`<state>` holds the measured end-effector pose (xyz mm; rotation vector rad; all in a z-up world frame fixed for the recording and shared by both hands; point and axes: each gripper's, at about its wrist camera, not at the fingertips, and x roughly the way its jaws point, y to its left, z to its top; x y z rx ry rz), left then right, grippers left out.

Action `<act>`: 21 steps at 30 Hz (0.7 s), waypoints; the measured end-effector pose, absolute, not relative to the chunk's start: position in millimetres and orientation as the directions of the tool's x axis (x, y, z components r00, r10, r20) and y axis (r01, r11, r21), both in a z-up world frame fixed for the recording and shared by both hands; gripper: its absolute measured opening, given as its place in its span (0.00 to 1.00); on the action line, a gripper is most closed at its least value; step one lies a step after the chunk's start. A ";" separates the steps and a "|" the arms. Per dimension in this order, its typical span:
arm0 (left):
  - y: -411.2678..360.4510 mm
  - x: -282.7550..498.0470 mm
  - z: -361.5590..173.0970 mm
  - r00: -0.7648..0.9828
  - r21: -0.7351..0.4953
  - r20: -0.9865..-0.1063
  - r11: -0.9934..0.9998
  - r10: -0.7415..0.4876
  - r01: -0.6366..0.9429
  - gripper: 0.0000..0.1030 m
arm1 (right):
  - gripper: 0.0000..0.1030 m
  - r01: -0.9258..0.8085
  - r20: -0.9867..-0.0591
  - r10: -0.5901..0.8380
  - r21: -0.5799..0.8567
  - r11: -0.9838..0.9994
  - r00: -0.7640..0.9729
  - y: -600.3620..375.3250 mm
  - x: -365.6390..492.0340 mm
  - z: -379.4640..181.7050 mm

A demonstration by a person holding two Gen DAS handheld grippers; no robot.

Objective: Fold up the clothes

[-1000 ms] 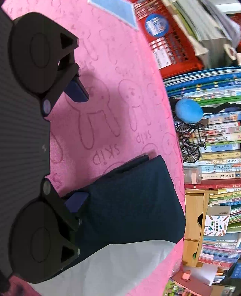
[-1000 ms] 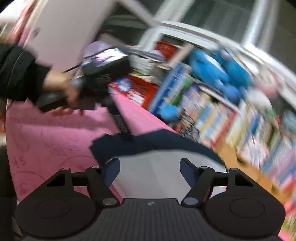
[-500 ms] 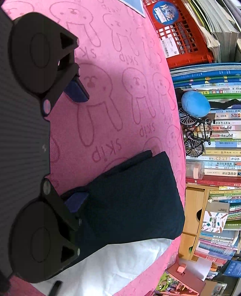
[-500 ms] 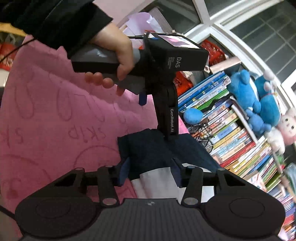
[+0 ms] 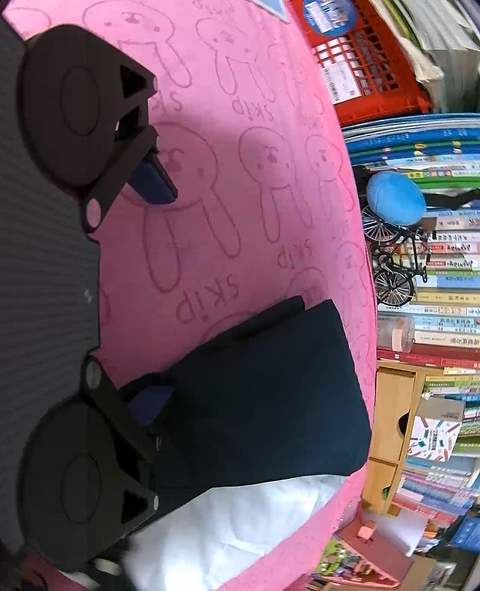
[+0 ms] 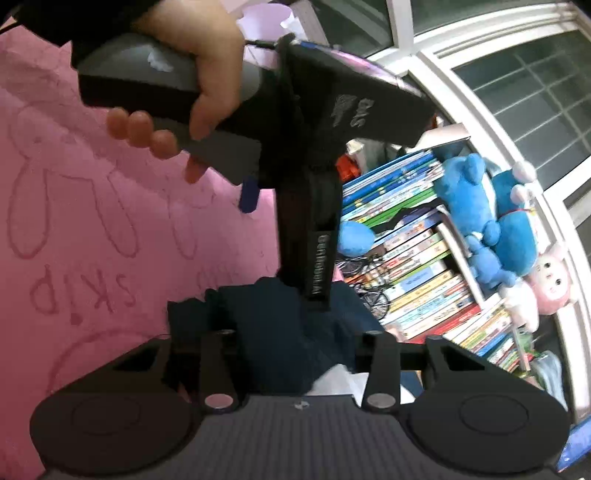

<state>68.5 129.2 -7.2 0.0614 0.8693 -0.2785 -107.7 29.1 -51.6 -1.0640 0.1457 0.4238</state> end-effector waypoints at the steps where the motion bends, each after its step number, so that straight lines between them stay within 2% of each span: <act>1: 130.6 69.2 -7.8 0.614 -0.069 -0.758 0.962 -0.222 0.263 1.00 | 0.22 -0.402 -0.312 0.271 -0.822 0.404 0.911 30.1 -111.7 -54.4; 2: 131.1 70.7 -7.9 0.616 -0.073 -0.755 0.963 -0.224 0.261 1.00 | 0.17 -0.388 -0.297 0.276 -0.836 0.388 0.914 30.2 -117.1 -58.9; 5: 128.5 75.3 -8.9 0.618 -0.065 -0.755 0.963 -0.219 0.263 1.00 | 0.14 -0.368 -0.262 0.296 -0.840 0.398 0.919 25.7 -128.7 -63.7; 10: 125.6 81.2 -10.1 0.614 -0.046 -0.762 0.963 -0.205 0.265 1.00 | 0.15 -0.388 -0.281 0.315 -0.851 0.355 0.906 33.7 -122.6 -62.8; 14: 125.2 82.3 -11.7 0.615 -0.040 -0.762 0.962 -0.203 0.268 1.00 | 0.07 -0.431 -0.310 0.341 -0.821 0.375 0.887 32.3 -120.9 -60.8; 21: 124.2 83.8 -12.7 0.618 -0.032 -0.760 0.962 -0.200 0.272 1.00 | 0.06 -0.478 -0.322 0.465 -0.836 0.268 0.824 16.7 -141.2 -61.1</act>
